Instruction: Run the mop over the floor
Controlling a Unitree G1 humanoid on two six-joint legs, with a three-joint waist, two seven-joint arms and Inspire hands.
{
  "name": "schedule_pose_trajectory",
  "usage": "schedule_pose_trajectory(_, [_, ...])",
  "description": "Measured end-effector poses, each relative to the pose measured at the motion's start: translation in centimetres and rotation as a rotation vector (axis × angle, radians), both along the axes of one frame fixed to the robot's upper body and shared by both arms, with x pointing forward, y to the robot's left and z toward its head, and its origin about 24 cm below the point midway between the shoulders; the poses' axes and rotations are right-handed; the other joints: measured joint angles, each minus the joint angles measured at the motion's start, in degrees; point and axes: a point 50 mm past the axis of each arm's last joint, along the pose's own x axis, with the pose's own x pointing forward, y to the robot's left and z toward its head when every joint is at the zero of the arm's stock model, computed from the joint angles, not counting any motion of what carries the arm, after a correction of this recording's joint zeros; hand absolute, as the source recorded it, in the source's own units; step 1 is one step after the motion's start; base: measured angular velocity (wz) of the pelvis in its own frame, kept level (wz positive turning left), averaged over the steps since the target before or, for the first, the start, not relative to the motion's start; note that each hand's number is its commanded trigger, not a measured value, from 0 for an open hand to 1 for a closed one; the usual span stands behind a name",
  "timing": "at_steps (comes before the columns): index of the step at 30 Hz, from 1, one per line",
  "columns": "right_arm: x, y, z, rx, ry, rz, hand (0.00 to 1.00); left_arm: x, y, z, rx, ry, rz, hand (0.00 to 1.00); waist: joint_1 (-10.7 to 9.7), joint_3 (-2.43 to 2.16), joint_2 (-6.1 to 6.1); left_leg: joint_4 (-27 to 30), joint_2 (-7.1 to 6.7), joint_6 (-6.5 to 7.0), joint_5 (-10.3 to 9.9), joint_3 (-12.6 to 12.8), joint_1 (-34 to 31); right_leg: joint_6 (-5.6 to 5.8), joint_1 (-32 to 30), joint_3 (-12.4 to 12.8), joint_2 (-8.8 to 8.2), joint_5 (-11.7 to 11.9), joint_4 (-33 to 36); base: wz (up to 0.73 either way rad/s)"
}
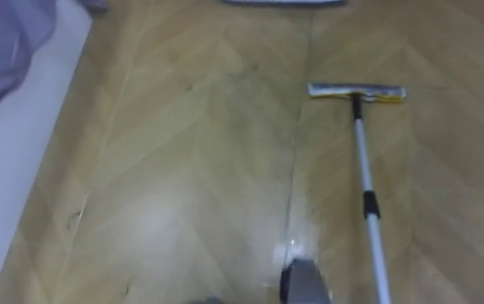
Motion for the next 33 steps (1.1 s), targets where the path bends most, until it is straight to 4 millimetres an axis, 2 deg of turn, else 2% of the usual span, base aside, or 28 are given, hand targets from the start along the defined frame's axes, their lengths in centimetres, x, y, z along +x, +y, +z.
schedule_pose_trajectory(1, [1.0, 0.0, -0.1, -0.001, -0.013, 0.011, 1.0, -0.2, 0.0, -0.1, -0.003, 0.007, 0.01, 0.0, 0.01, 0.07, 0.17, -0.23, 0.46, -0.46, -0.24, -0.02, 0.81, -0.49, 0.59, -0.36, 0.23, -0.28, 0.03, -0.37])
schedule_pose_trajectory(2, [3.2, -0.2, -0.2, -0.005, -0.043, 0.035, 1.0, -0.4, 0.1, -0.1, -0.006, 0.016, 0.032, 0.0, -0.06, 0.13, 0.48, -0.63, 1.21, -1.03, -0.54, -0.26, 2.15, -1.36, 1.78, -1.13, 0.67, -1.09, 0.09, -0.07])
schedule_pose_trajectory(3, [5.6, -0.6, 0.0, -0.023, -0.071, 0.052, 1.0, -0.4, 0.4, -0.1, -0.009, 0.015, 0.066, 0.0, -0.13, 0.22, 0.5, -0.01, 1.6, -1.26, -0.61, -0.11, 2.6, -1.65, 2.65, -2.14, 0.85, -2.32, 0.38, 0.1])
schedule_pose_trajectory(4, [6.9, -0.8, 0.1, -0.035, -0.088, 0.058, 1.0, -0.4, 0.5, -0.1, -0.007, 0.012, 0.078, 0.0, -0.2, 0.31, 0.37, 0.8, 1.88, -1.52, -0.47, -0.11, 2.53, -2.04, 2.98, -2.59, 0.78, -2.9, 0.75, 0.3])
schedule_pose_trajectory(5, [9.6, -1.6, 0.7, -0.067, -0.135, 0.08, 1.0, -0.3, 0.8, 0.0, 0.004, 0.01, 0.085, 0.0, 0.01, 0.53, 0.05, 4.08, 2.75, -2.85, 0.29, 0.53, 1.56, -2.27, 3.71, -3.25, 0.81, -4.26, 1.63, 0.35])
schedule_pose_trajectory(6, [12.6, -2.3, 1.4, -0.102, -0.192, 0.103, 1.0, -0.3, 1.0, 0.0, 0.01, 0.017, 0.095, 0.0, 0.42, 0.89, -0.48, 7.96, 3.7, -4.57, 1.88, 1.05, 0.28, -2.7, 4.56, -3.37, 1.21, -5.15, 2.15, 0.34])
schedule_pose_trajectory(7, [14.1, -2.6, 1.9, -0.115, -0.231, 0.108, 1.0, -0.3, 1.1, 0.0, 0.011, 0.019, 0.103, 0.0, 0.86, 1.13, -0.84, 9.42, 3.91, -5.0, 2.83, 1.17, -0.41, -3.03, 4.99, -3.37, 1.32, -5.34, 2.19, 0.26])
schedule_pose_trajectory(8, [16.8, -2.7, 2.6, -0.126, -0.302, 0.135, 1.0, -0.2, 1.4, 0.1, 0.022, 0.016, 0.103, 0.0, 1.75, 1.25, -2.03, 10.15, 4.41, -4.93, 3.17, 1.75, -2.47, -3.55, 5.12, -3.36, 1.4, -5.51, 1.86, 0.28])
schedule_pose_trajectory(9, [19.3, -3.0, 3.5, -0.138, -0.393, 0.146, 1.0, 0.0, 1.7, 0.2, 0.032, 0.009, 0.101, 0.0, 2.68, 1.49, -3.13, 7.91, 4.43, -4.86, 3.22, 1.82, -5.78, -4.01, 5.17, -3.37, 1.69, -5.28, 1.0, 0.27])
schedule_pose_trajectory(10, [20.5, -3.0, 3.9, -0.139, -0.441, 0.156, 1.0, 0.1, 1.8, 0.3, 0.035, 0.004, 0.1, 0.0, 3.32, 1.54, -3.51, 5.84, 4.39, -4.97, 3.3, 1.81, -7.46, -3.92, 5.37, -3.37, 1.93, -5.0, 0.33, 0.27])
schedule_pose_trajectory(11, [21.8, -2.8, 4.4, -0.13, -0.513, 0.157, 1.0, 0.0, 1.9, 0.3, 0.041, 0.013, 0.096, 0.0, 4.35, 1.53, -3.7, 0.92, 4.15, -5.28, 4.24, 1.63, -9.12, -3.55, 6.74, -3.71, 2.3, -4.56, -1.26, 0.19])
schedule_pose_trajectory(12, [22.1, -2.5, 4.3, -0.116, -0.539, 0.148, 1.0, -0.5, 2.0, 0.2, 0.043, 0.028, 0.098, 0.0, 4.79, 1.48, -4.24, -3.09, 3.65, -3.68, 8.69, 1.59, -9.43, -3.35, 9.06, -4.17, 2.37, -4.63, -2.88, 0.18])
schedule_pose_trajectory(13, [21.9, -2.1, 4.1, -0.102, -0.536, 0.141, 1.0, -1.0, 2.0, 0.1, 0.045, 0.041, 0.095, 0.0, 4.77, 1.31, -4.49, -4.62, 3.37, -3.5, 10.83, 1.49, -8.62, -3.18, 10.31, -4.22, 2.44, -4.65, -3.72, 0.17])
schedule_pose_trajectory(14, [20.8, -1.6, 3.4, -0.069, -0.515, 0.124, 1.0, -1.5, 1.9, 0.1, 0.045, 0.059, 0.075, 0.0, 4.69, 1.22, -4.59, -6.15, 3.44, -1.6, 13.35, 1.25, -6.43, -2.77, 12.7, -4.15, 2.84, -4.74, -5.4, 0.27])
schedule_pose_trajectory(16, [18.2, -1.8, 2.4, -0.044, -0.463, 0.079, 1.0, -1.4, 1.7, 0.0, 0.024, 0.066, 0.055, 0.0, 4.53, 1.31, -4.2, -7.13, 3.29, -0.57, 12.74, 0.79, -4.42, -2.31, 14.87, -3.51, 3.16, -4.69, -7.09, 0.24])
schedule_pose_trajectory(18, [14.0, -2.4, 1.5, -0.056, -0.332, 0.089, 1.0, -0.9, 1.6, 0.1, 0.028, 0.056, 0.017, 0.0, 4.37, 1.19, -4.12, -8.71, 2.85, 0.64, 11.87, 2.15, -1.08, -1.83, 17.27, -1.84, 3.18, -4.94, -7.05, -0.15])
schedule_pose_trajectory(19, [12.9, -2.5, 1.3, -0.062, -0.299, 0.103, 1.0, -0.7, 1.6, 0.1, 0.029, 0.052, 0.016, 0.0, 4.29, 1.16, -4.06, -9.22, 2.67, 0.84, 11.66, 2.42, -0.08, -1.77, 17.98, -1.69, 2.98, -4.97, -7.01, -0.25])
schedule_pose_trajectory(20, [10.4, -2.7, 1.0, -0.071, -0.231, 0.117, 1.0, -0.5, 1.7, 0.1, 0.033, 0.049, 0.013, 0.0, 3.67, 1.0, -3.71, -10.19, 2.39, 1.14, 11.34, 2.76, 1.87, -1.69, 19.45, -1.65, 2.68, -4.99, -7.32, -0.2])
schedule_pose_trajectory(21, [8.0, -2.6, 0.7, -0.072, -0.166, 0.119, 1.0, -0.5, 1.8, 0.2, 0.033, 0.041, 0.02, 0.0, 2.75, 0.66, -3.18, -10.91, 2.47, 1.41, 10.75, 3.07, 3.82, -1.65, 21.26, -1.65, 2.67, -5.01, -8.11, -0.2])
schedule_pose_trajectory(22, [7.0, -2.4, 0.6, -0.067, -0.138, 0.129, 1.0, -0.4, 1.9, 0.2, 0.034, 0.038, 0.019, 0.0, 2.34, 0.5, -3.12, -11.53, 2.46, 1.44, 10.57, 3.27, 5.0, -1.6, 22.17, -1.52, 2.68, -4.99, -8.51, -0.34])
schedule_pose_trajectory(24, [4.0, -1.5, 0.2, -0.031, -0.056, 0.149, 1.0, -0.9, 2.1, 0.1, 0.039, 0.046, 0.051, 0.0, 1.4, 0.3, -3.86, -15.7, 2.45, 1.54, 10.56, 5.75, 10.93, -1.19, 25.82, -1.24, 2.23, -4.8, -10.72, -0.6])
schedule_pose_trajectory(25, [3.5, -1.2, 0.1, -0.022, -0.04, 0.161, 1.0, -1.2, 2.2, 0.0, 0.042, 0.057, 0.061, 0.0, 1.23, 0.19, -4.15, -16.68, 2.56, 1.54, 10.56, 6.42, 12.28, -1.15, 26.97, -1.57, 2.16, -4.78, -11.76, -0.72])
schedule_pose_trajectory(27, [1.9, -0.2, -0.2, 0.026, 0.004, 0.198, 1.0, -2.1, 2.2, -0.2, 0.046, 0.084, 0.076, 0.0, 0.63, -0.14, -4.19, -20.56, 3.3, 1.4, 10.62, 9.12, 18.0, -0.54, 32.43, -3.9, 2.04, -4.38, -16.5, -0.72])
schedule_pose_trajectory(29, [1.3, 0.7, -0.4, 0.064, 0.019, 0.193, 1.0, -2.3, 2.2, -0.2, 0.05, 0.09, 0.081, 0.0, -0.36, -0.2, -4.28, -23.02, 3.47, 1.11, 11.06, 9.7, 21.29, -0.2, 35.63, -4.25, 1.94, -3.89, -19.53, -0.33])
schedule_pose_trajectory(33, [1.0, 2.1, -0.7, 0.139, 0.054, 0.174, 1.0, -3.1, 2.4, -0.3, 0.064, 0.119, 0.095, 0.0, -1.2, -0.7, -5.83, -29.84, 3.21, 0.47, 13.2, 10.07, 29.03, -0.2, 42.54, -4.39, 2.45, -2.49, -25.26, -0.06])
